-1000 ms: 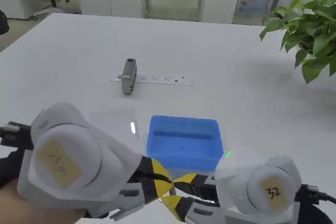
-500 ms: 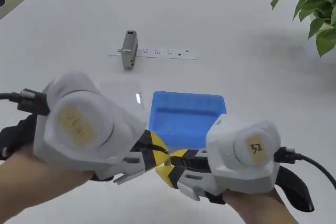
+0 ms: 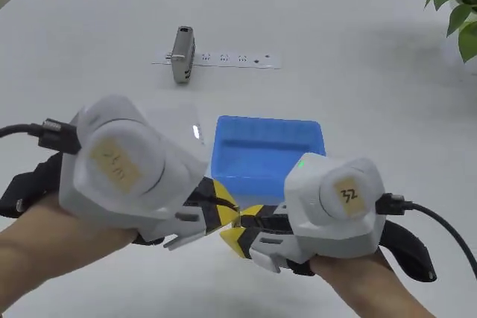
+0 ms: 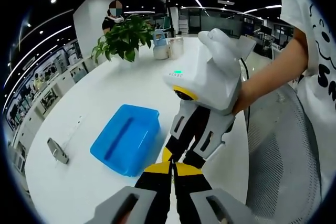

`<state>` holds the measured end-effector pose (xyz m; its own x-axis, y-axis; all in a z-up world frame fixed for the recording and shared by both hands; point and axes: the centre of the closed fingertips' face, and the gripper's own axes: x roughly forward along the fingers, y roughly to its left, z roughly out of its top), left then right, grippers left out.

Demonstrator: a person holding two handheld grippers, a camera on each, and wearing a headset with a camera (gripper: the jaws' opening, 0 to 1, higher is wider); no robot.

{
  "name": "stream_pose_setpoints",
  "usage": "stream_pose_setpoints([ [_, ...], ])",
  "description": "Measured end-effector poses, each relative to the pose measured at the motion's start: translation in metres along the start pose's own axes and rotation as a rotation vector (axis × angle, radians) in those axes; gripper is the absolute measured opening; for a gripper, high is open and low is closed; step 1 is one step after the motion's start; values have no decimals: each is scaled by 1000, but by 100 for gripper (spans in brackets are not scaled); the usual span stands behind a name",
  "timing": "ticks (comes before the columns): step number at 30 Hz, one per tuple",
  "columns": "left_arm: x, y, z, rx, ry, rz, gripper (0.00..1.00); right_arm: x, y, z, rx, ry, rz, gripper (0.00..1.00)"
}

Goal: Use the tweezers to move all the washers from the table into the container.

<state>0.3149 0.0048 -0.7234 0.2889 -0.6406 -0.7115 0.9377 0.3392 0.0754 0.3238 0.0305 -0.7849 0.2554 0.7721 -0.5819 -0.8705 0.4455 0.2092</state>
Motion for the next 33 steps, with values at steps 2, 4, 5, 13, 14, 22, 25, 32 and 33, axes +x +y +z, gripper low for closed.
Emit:
stream_pose_setpoints([
  [2,-1,1,1,-4,-8,2,0,0,0,1,-3,-6,-1,10],
  [4,-1,1,1,-9,-9,2,0,1,0,1,-17,-1,-4,9],
  [5,-1,2,1,-10,-9,1,0,1,0,1,-31,2,-6,8],
  [13,0,-4,5,18,8,-8,0,-1,2,1,-44,9,-18,7],
  [14,-1,-4,6,27,11,-7,0,-2,4,2,-46,8,-17,6],
  [22,-13,-3,15,54,5,6,0,-10,9,16,-73,-9,-19,6],
  [25,-17,-3,21,70,5,15,0,-13,10,21,-99,-15,-27,5],
  [32,-29,3,35,113,-4,41,0,-23,8,40,-139,-35,-52,5],
  [33,-30,4,37,117,-7,43,0,-24,7,42,-143,-39,-55,5],
])
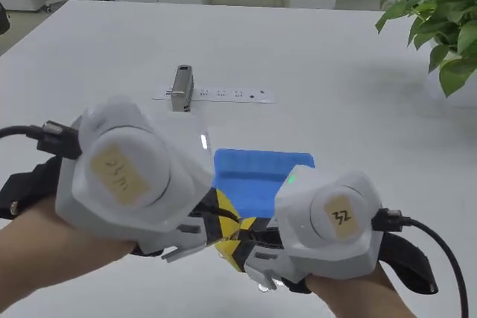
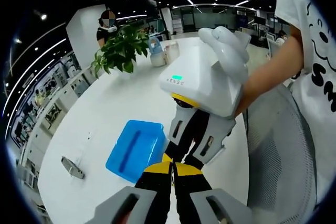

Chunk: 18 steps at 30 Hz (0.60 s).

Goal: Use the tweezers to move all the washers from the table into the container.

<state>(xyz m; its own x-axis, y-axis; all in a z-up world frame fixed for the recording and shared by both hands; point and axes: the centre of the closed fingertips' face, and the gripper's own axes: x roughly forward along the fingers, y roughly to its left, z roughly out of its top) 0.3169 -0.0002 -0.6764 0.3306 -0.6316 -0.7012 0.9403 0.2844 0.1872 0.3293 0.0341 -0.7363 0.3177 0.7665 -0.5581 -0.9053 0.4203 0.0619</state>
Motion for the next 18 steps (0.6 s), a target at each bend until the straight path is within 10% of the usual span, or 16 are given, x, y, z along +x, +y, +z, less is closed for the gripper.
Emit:
stream_pose_setpoints([
  [18,-6,31,18,70,-28,59,0,-2,-31,30,-90,-39,-63,5],
])
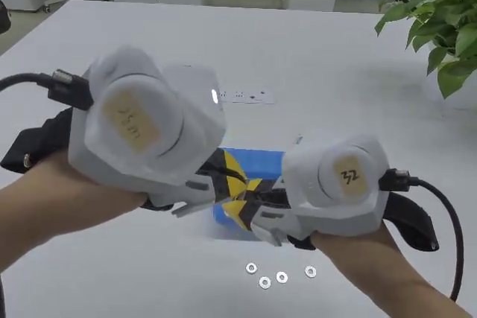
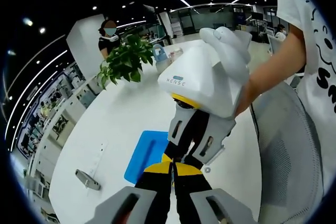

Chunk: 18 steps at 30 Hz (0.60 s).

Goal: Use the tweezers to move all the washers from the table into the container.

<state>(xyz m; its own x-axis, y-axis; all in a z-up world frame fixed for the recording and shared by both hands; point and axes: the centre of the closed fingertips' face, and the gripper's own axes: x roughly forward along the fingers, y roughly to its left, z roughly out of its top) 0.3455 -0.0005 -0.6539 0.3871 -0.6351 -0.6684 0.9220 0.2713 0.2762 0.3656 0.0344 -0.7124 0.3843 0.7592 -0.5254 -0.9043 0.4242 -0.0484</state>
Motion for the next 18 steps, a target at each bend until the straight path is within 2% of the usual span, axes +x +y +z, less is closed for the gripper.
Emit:
stream_pose_setpoints([
  [13,18,27,-11,-6,14,27,0,22,-27,-2,-12,3,-16,5],
  [18,28,31,-17,-23,18,24,0,30,-34,-9,-8,17,-11,5],
])
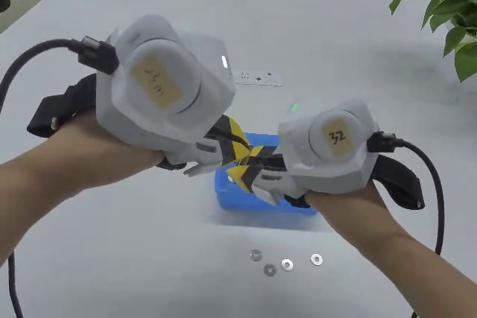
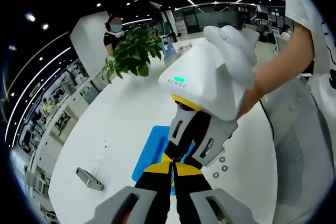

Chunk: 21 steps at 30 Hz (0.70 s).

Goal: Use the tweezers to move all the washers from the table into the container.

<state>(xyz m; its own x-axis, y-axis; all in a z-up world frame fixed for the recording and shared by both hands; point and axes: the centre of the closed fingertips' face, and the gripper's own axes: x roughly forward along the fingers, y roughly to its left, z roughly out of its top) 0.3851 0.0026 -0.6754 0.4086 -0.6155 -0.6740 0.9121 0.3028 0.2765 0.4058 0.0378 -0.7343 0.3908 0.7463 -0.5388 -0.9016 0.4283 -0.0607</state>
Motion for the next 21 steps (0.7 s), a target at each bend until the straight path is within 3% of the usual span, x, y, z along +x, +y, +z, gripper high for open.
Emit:
stream_pose_setpoints([
  [8,17,4,-11,0,21,-10,0,14,-8,-14,13,24,11,5],
  [21,30,13,-28,-26,46,-24,0,32,-14,-24,47,33,25,5],
])
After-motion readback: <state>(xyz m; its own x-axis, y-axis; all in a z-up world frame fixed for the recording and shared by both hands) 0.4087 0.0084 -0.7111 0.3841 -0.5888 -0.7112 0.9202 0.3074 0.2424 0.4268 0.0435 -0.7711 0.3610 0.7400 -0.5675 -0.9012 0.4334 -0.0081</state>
